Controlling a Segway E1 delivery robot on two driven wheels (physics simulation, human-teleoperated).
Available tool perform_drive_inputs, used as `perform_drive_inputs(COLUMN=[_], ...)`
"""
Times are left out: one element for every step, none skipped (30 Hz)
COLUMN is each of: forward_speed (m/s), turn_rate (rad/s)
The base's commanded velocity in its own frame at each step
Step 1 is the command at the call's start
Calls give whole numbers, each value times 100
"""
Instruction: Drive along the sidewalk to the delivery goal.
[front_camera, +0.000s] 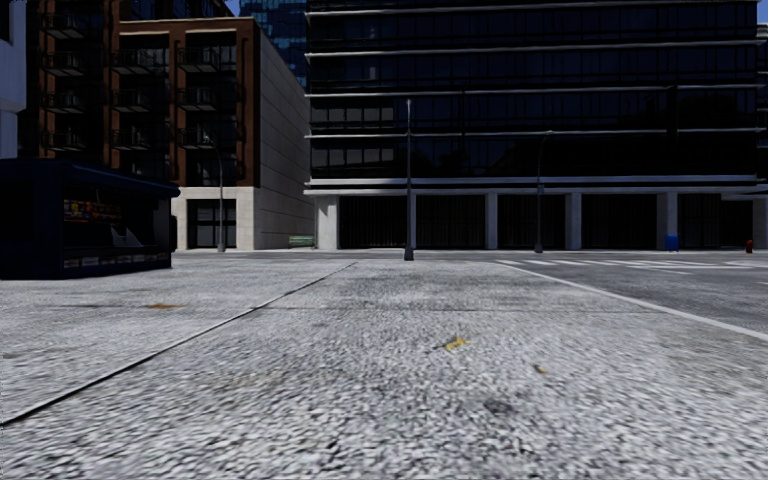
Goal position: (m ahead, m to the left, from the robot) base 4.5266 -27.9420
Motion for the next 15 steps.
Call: perform_drive_inputs(forward_speed=[153, 153, 153, 153, 153, 153, 153, 153, 153, 153, 152, 152, 152, 152, 152], turn_rate=[0, 0, 0, 0, 0, 0, 0, 0, 0, -5, -56, -120, -120, -120, -120])
